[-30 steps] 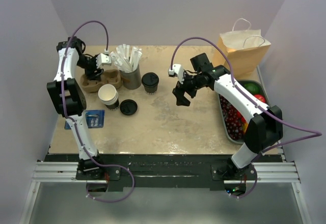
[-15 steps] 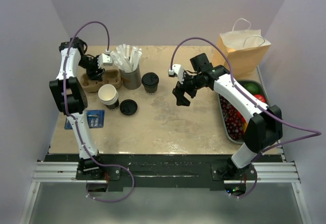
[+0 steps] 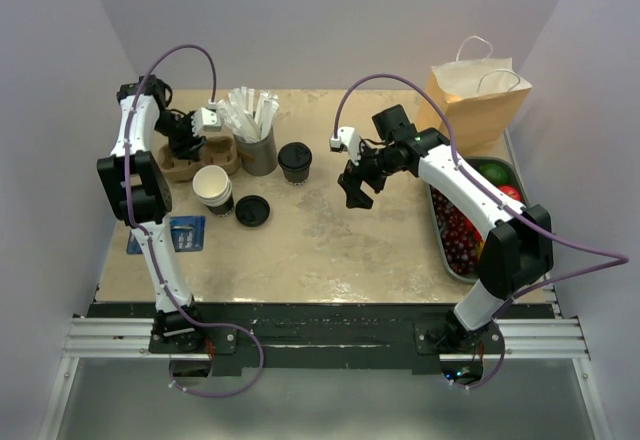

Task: Pack the takeout coffee

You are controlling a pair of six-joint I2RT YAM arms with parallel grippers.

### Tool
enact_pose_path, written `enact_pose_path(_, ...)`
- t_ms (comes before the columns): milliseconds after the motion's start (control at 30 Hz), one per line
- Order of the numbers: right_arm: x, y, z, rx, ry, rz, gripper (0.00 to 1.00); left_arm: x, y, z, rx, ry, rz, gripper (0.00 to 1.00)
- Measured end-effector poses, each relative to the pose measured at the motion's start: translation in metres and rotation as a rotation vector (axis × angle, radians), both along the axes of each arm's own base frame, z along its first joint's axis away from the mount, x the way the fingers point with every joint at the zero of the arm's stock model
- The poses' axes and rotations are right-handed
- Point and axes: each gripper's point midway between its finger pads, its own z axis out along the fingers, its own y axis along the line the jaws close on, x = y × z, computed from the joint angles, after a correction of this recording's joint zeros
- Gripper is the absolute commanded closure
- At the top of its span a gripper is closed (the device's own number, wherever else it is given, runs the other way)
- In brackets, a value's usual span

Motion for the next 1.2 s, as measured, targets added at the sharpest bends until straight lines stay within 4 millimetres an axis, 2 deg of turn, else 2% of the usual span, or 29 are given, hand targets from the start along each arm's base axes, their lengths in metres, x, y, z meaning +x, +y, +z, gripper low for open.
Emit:
enact_pose_path(233,0.0,0.0,0.0,0.0,-0.001,0.0,0.07,-0.002,0.0,-0.001,0.008,0.017,0.02,0.61)
enact_pose_path(367,0.0,0.0,0.0,0.001,-0.001,0.0,0.07,-0.003,0.0,-0.001,0.009,0.022,0.022,0.76)
enact_pose_path(700,0.0,0.0,0.0,0.001,-0.001,0.0,0.07,-0.001,-0.001,0.003,-0.024,0.03,0.09,0.82)
enact_pose_path(800,-0.001,-0.001,-0.003,-0.003,0.006,0.0,0.07,0.004,0.001,0.015,-0.041,0.005,0.144,0.83)
enact_pose_path(1067,-0.002,-0.001,-0.005,-0.005,0.011,0.0,0.07,0.009,0.013,0.08,-0.042,-0.151,0.261,0.9)
enact_pose_path(1200,0.003,-0.003,0.0,0.019,0.024,-0.045,0.09,0.006,0.016,0.088,-0.046,-0.15,0.315,0.94)
